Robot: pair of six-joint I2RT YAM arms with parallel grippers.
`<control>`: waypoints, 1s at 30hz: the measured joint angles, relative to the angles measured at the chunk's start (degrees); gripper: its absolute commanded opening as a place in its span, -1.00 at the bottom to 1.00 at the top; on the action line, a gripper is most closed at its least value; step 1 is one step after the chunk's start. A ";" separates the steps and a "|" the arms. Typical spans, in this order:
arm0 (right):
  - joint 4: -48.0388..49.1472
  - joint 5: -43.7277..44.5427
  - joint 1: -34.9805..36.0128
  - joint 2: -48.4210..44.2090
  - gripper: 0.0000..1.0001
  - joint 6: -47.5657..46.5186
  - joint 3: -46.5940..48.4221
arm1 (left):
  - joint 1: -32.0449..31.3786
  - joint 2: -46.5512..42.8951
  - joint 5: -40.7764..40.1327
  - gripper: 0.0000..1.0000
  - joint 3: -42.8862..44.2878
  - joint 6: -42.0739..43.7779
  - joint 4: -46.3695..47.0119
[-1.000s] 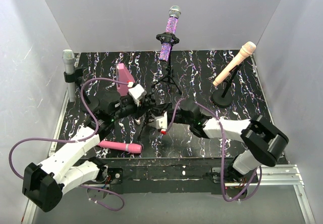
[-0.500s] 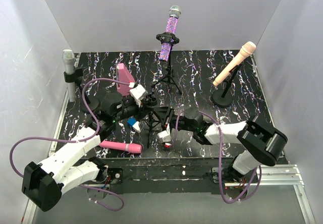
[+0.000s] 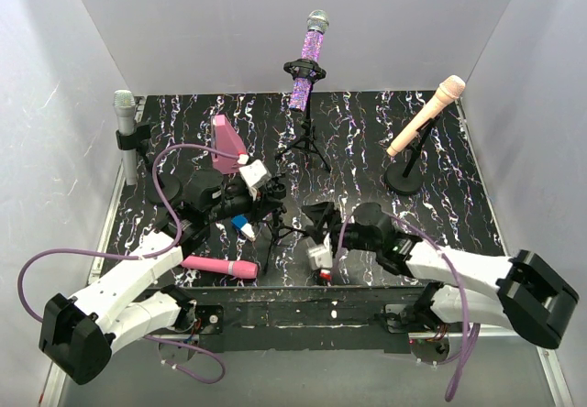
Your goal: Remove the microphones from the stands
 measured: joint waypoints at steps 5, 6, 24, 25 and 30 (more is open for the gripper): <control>-24.11 -2.78 -4.20 -2.40 0.41 22.62 16.39 | 0.04 -0.26 2.47 -1.00 -0.39 4.28 -1.53; -28.68 -4.50 -5.66 -1.68 0.41 28.00 21.31 | 0.04 -0.37 2.86 -1.00 -0.39 5.07 -1.86; -46.80 -29.66 -12.44 17.97 0.46 72.91 39.80 | 0.04 -0.55 5.22 -1.00 -0.39 9.51 -2.67; -46.51 -29.77 -12.41 18.64 0.46 73.64 40.15 | 0.04 -0.57 5.27 -1.00 -0.39 9.53 -2.71; -44.35 -29.86 -12.66 21.20 0.36 78.09 40.70 | 0.00 -0.59 5.55 -1.00 0.09 9.79 -3.80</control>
